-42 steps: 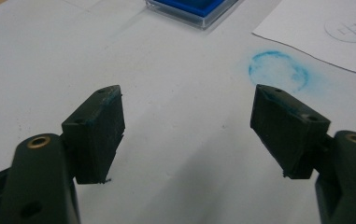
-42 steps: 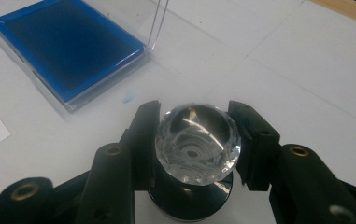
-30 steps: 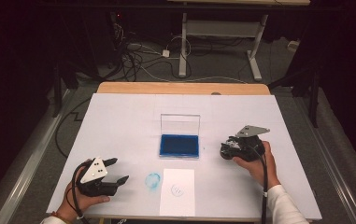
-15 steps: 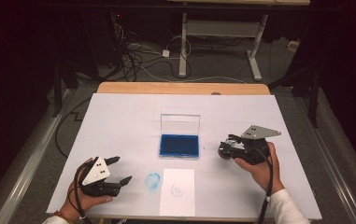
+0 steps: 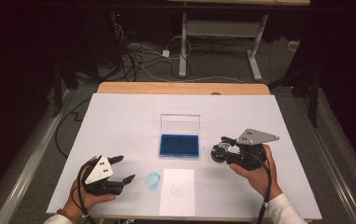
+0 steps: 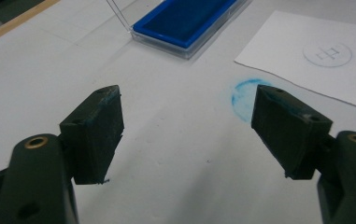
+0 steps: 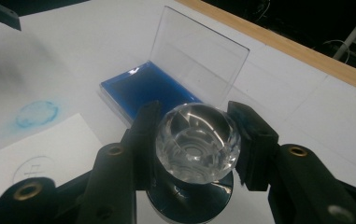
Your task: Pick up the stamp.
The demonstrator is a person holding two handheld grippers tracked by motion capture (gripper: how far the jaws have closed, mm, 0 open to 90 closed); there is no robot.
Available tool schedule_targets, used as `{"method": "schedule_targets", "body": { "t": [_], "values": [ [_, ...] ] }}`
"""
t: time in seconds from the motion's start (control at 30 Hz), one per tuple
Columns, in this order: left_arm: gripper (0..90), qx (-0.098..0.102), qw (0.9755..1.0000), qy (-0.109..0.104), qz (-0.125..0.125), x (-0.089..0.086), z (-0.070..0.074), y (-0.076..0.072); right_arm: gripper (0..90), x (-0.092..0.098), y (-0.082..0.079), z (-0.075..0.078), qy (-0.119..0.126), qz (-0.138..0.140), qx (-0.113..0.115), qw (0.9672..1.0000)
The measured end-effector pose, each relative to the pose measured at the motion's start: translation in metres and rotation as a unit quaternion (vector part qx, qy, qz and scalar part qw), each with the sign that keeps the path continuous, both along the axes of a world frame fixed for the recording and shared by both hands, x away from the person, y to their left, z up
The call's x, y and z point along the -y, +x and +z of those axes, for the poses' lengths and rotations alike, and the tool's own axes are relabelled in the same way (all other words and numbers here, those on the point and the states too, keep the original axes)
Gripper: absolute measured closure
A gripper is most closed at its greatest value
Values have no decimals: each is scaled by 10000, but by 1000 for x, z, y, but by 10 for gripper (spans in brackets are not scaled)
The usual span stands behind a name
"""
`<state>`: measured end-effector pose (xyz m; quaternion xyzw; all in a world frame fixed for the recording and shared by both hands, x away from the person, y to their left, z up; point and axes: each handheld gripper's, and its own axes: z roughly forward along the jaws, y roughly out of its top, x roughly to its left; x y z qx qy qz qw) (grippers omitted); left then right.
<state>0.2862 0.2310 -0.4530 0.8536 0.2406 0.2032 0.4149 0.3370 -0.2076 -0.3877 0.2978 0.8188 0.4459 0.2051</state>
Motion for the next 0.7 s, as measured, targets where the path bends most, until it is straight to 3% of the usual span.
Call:
{"method": "schedule_targets", "body": {
  "t": [0.07, 0.27, 0.37, 0.7],
  "values": [
    [293, -76, 9999, -29, -105, 0, 1, 2, 574, -2, -2, 1, 6, 5, 51, 10000],
    [278, -166, 9998, -50, -69, 6, -1, 8, 573, -8, -5, 3, 87, 144, 31, 9999],
    [231, -132, 9999, -61, -49, 11, -1, 11, 573, -10, -6, 5, 142, 171, 72, 9997],
    [228, 31, 9999, -51, -111, 31, 2, 19, 573, -17, -9, 12, 284, 240, 178, 9991]
  ]
}}
